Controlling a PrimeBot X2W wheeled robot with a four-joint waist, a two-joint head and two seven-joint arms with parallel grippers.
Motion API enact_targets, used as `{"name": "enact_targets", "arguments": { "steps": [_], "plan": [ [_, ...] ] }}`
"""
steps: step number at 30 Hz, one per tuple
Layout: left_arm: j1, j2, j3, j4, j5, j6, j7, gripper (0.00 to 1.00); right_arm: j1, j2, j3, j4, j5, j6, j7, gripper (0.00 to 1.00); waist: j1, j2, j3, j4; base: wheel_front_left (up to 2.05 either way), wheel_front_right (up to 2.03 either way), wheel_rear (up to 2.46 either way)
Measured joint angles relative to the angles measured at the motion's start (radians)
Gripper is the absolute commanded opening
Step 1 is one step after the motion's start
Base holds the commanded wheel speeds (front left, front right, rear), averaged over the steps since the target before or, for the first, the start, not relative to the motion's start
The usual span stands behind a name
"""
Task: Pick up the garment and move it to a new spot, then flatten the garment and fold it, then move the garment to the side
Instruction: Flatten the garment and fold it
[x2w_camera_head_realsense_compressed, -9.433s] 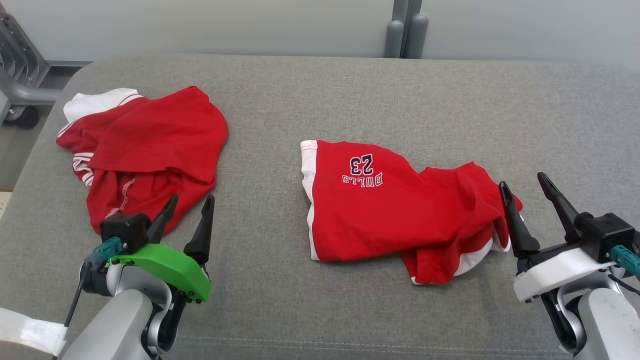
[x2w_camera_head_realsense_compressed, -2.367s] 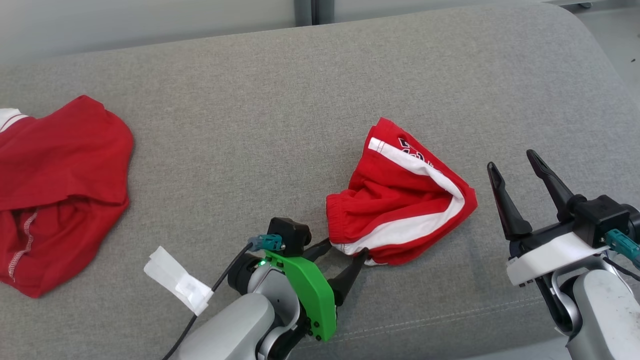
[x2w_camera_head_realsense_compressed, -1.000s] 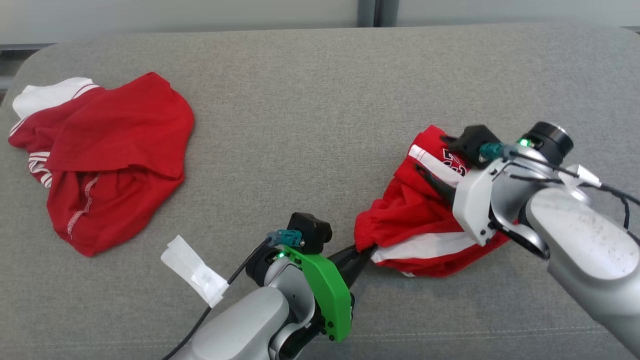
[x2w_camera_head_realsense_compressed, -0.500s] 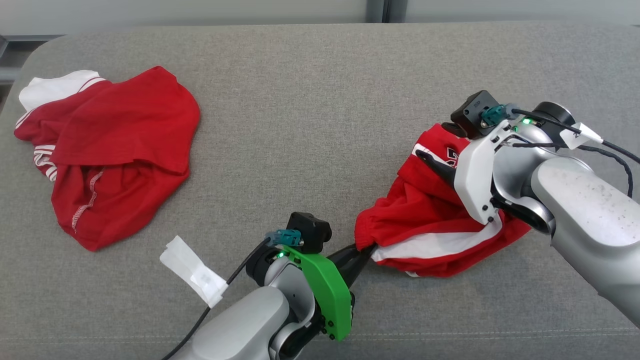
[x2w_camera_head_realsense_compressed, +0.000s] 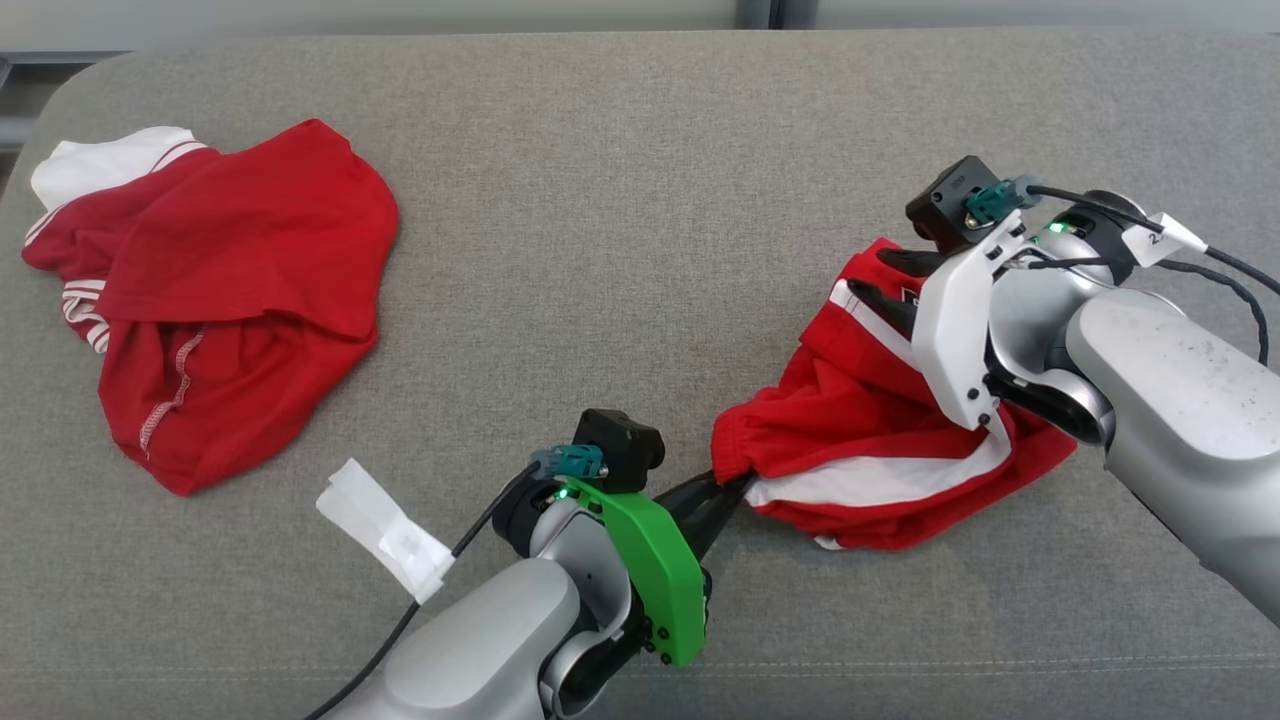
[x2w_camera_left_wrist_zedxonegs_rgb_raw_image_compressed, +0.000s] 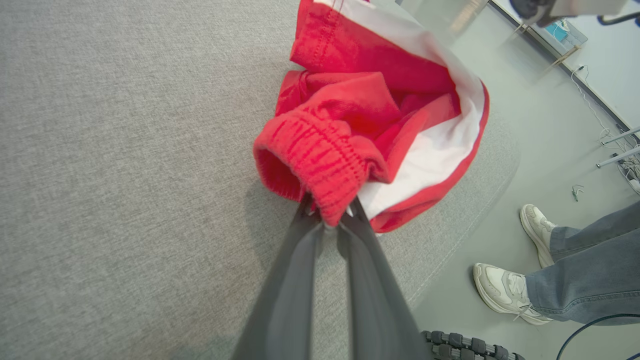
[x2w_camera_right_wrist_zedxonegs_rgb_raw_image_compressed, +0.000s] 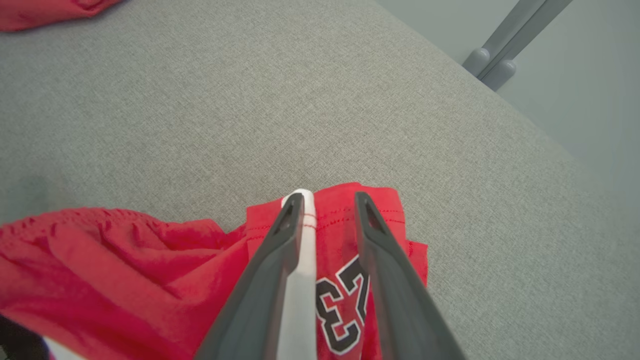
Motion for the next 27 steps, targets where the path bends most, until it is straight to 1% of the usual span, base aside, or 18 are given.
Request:
{"name": "enact_targets", "arguments": {
  "steps": [3,5,9,11,12,18,20,21,23,24,25,26,27],
  "plan": [
    [0.0,0.0,-0.001,0.0,0.0,0.0,0.0,0.0,-0.007,0.0,0.011,0.014,0.025,0.0,0.005,0.5,0.0,0.0,0.004,0.002,0.0,0.0,0.0],
    [0.0,0.0,-0.003,-0.001,0.0,0.0,0.0,0.0,-0.008,0.0,0.022,0.024,0.027,0.0,0.005,0.51,0.0,0.0,0.007,0.003,0.0,0.0,0.0],
    [-0.003,0.0,-0.004,-0.002,0.0,0.0,-0.003,0.0,-0.018,-0.001,0.045,0.037,0.037,0.0,0.006,0.49,0.0,0.0,0.014,0.007,0.0,0.0,0.0],
    [-0.007,0.0,-0.005,-0.002,0.0,0.0,-0.006,0.0,-0.027,0.0,0.055,0.043,0.042,0.0,0.006,0.51,0.0,0.0,0.016,0.009,0.0,0.0,0.0],
    [-0.012,0.0,-0.006,-0.002,0.0,0.0,-0.006,0.0,-0.033,0.0,0.061,0.048,0.043,0.0,0.006,0.48,0.0,0.0,0.019,0.012,0.0,0.0,0.0],
    [-0.016,-0.001,-0.007,-0.002,-0.001,0.0,-0.009,0.0,-0.053,0.0,0.094,0.064,0.07,0.0,0.006,0.44,0.0001,0.0,0.023,0.021,0.0,0.0,0.0],
    [-0.016,-0.001,-0.008,-0.002,-0.002,0.0,-0.01,0.0,-0.058,0.001,0.104,0.069,0.08,0.0,0.006,0.39,0.0,0.0,0.024,0.023,0.0,0.0,0.0],
    [-0.016,-0.001,-0.009,-0.002,-0.003,0.0,-0.01,0.0,-0.062,0.001,0.108,0.073,0.085,0.0,0.006,0.38,0.0,0.0,0.024,0.025,0.0,0.0,0.0],
    [-0.016,-0.001,-0.011,-0.002,-0.003,0.0,-0.01,0.0,-0.068,0.001,0.114,0.08,0.094,0.0,0.009,0.41,0.0,0.0,0.023,0.027,0.0,0.0,0.0],
    [-0.016,-0.001,-0.012,-0.002,-0.003,0.0,-0.01,0.0,-0.068,0.001,0.118,0.083,0.095,0.0,0.009,0.36,0.0,0.0,0.023,0.028,0.0,0.0,0.0],
    [-0.016,-0.001,-0.012,-0.002,-0.006,0.0,-0.013,0.0,-0.068,0.001,0.122,0.086,0.097,0.0,0.009,0.27,0.0,0.0,0.023,0.03,0.0,0.0,0.0],
    [-0.016,-0.001,-0.012,-0.002,-0.011,0.0,-0.018,0.0,-0.069,0.001,0.126,0.088,0.102,0.0,0.01,0.27,0.0,0.0,0.023,0.031,0.0,0.0,0.0],
    [-0.016,-0.001,-0.012,-0.002,-0.012,0.0,-0.018,0.0,-0.069,0.001,0.129,0.092,0.106,0.0,0.011,0.15,0.0,0.0,0.022,0.032,0.0,0.0,0.0]
  ]
}}
